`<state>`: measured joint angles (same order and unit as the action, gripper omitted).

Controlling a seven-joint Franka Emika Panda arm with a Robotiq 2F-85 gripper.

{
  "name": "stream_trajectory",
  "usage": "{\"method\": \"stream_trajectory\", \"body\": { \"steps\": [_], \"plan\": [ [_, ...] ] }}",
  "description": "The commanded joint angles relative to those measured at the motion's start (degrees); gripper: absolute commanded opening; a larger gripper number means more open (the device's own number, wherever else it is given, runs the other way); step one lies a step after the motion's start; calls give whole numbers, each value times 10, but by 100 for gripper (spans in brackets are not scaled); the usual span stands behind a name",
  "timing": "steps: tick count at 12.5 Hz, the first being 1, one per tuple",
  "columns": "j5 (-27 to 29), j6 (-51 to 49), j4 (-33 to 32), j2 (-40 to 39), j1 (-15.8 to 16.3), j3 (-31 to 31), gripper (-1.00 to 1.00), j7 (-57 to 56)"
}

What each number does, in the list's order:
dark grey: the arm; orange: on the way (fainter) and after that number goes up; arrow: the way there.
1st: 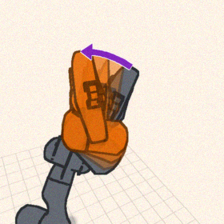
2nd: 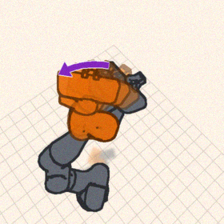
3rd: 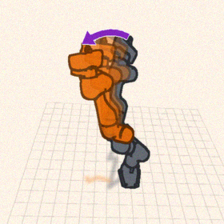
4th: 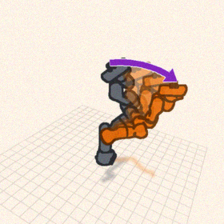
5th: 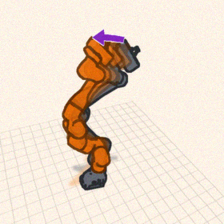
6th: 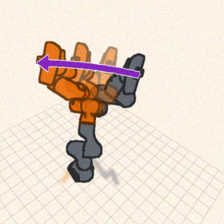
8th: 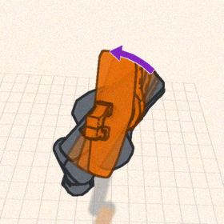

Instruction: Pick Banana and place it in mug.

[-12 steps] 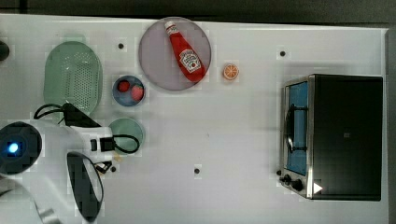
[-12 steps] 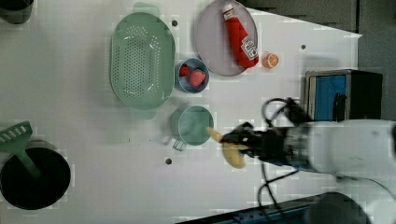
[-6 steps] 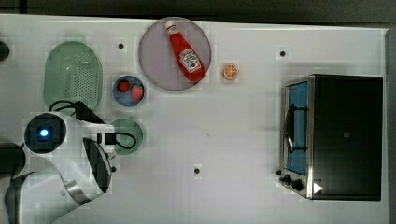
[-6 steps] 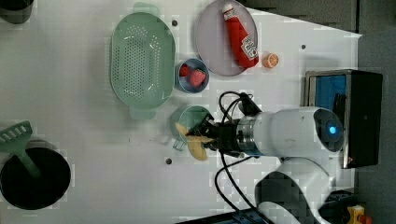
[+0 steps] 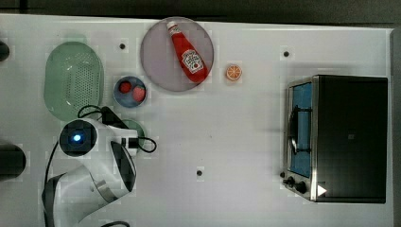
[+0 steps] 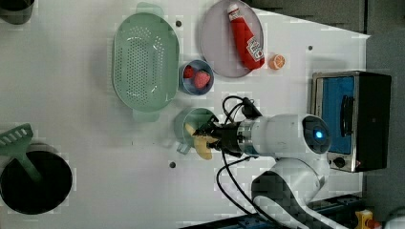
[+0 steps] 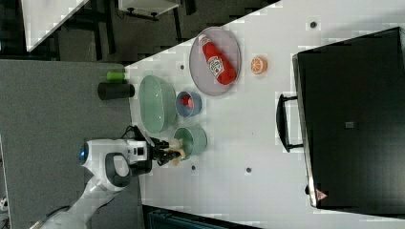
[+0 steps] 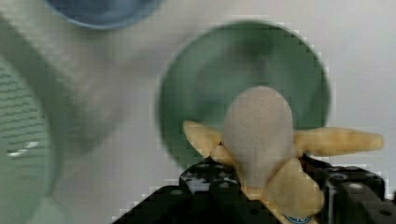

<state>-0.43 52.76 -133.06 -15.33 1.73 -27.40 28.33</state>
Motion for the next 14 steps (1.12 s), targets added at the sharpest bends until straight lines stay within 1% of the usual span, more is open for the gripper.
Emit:
{"method": "stream_trajectory", "body": {
  "steps": [1,3,4,6,8,10,12,14],
  "plan": [
    [0,40,1,0,-1,-4,46,27],
    [0,40,0,2,-1,-3,91,26],
    [0,40,0,6,-1,-2,100,27],
    [0,37,2,31,-3,2,100,27],
    [1,12,9,79,-9,11,100,27],
    [0,-64,31,136,-12,24,100,26],
    [1,-172,71,191,-13,41,100,25],
    [1,-275,117,233,-16,74,100,22]
  ]
}}
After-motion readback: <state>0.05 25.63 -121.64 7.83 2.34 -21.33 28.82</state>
